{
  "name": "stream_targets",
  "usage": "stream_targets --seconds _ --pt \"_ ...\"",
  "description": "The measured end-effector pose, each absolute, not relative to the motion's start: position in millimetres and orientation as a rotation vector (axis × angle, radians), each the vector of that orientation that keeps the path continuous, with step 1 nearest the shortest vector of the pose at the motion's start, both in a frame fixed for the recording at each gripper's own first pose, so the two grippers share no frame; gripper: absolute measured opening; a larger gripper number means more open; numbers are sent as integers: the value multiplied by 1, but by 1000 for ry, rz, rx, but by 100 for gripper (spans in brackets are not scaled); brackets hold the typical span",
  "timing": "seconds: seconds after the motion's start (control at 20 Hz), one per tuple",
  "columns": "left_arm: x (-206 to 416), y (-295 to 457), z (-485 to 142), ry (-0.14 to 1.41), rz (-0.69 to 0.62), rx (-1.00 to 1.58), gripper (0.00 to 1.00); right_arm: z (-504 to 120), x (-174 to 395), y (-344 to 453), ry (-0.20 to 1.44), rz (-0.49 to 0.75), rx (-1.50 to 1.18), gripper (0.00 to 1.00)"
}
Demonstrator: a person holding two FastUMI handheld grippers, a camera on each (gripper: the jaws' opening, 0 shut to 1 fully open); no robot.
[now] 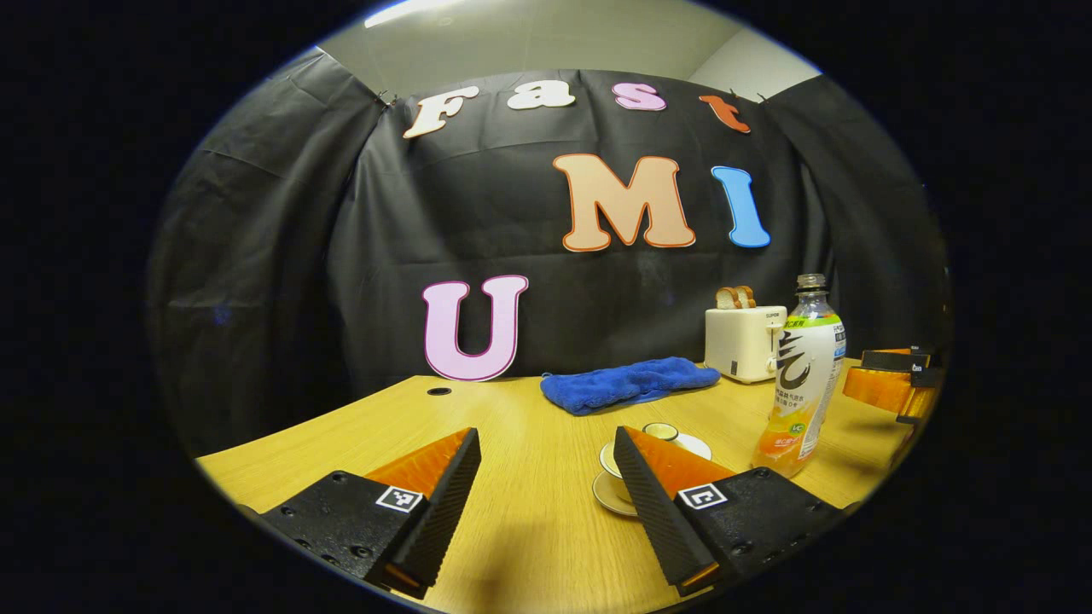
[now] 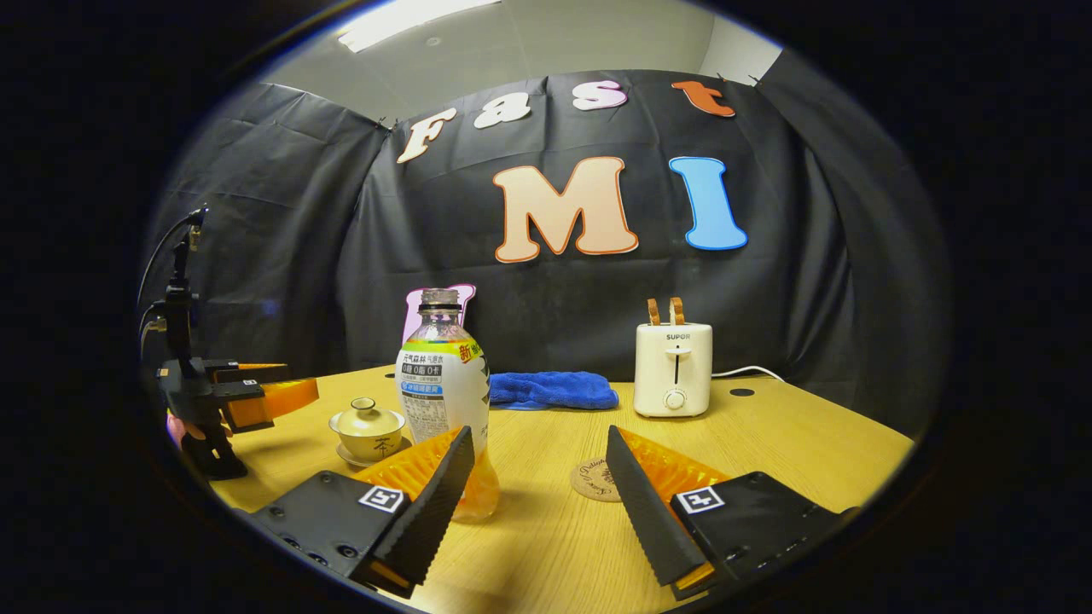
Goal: Open the teacup lid with one hand, grasp the water bottle and pour water into the teacup with the other hand; after pouring, place the water bottle on the coaster and then close the teacup lid.
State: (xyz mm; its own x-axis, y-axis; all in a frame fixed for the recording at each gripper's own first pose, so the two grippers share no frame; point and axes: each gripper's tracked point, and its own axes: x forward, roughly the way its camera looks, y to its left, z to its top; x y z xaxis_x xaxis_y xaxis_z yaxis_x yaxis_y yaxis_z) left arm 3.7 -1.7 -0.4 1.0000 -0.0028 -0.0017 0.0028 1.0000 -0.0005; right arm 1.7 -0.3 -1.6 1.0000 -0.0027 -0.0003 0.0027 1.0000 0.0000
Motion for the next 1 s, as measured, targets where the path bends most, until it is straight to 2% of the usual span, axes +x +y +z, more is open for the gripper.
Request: stream_targets --seconds 0.15,0.25,0.3,0.4,0.6,0.65,0.7,1.0 --pt "4 -6 0 1 -21 0 92 -2 2 0 0 -3 0 94" --pt "4 -9 0 -1 -37 -1 92 -2 3 0 0 -3 0 99" --pt "4 -10 0 -1 -46 -2 92 -2 3 0 0 -4 0 95" --pt "4 -16 1 -4 -74 -5 92 -2 2 0 0 -4 0 94" --pt "3 -32 2 -7 -149 -2 92 -1 2 0 0 -3 0 94" --pt "2 -38 3 -9 -177 0 92 -2 1 0 0 -3 0 99" --pt "2 -44 3 -11 -204 1 92 -1 1 0 0 -3 0 94" --pt "11 -68 3 -6 -293 -28 92 -1 1 0 -2 0 0 95"
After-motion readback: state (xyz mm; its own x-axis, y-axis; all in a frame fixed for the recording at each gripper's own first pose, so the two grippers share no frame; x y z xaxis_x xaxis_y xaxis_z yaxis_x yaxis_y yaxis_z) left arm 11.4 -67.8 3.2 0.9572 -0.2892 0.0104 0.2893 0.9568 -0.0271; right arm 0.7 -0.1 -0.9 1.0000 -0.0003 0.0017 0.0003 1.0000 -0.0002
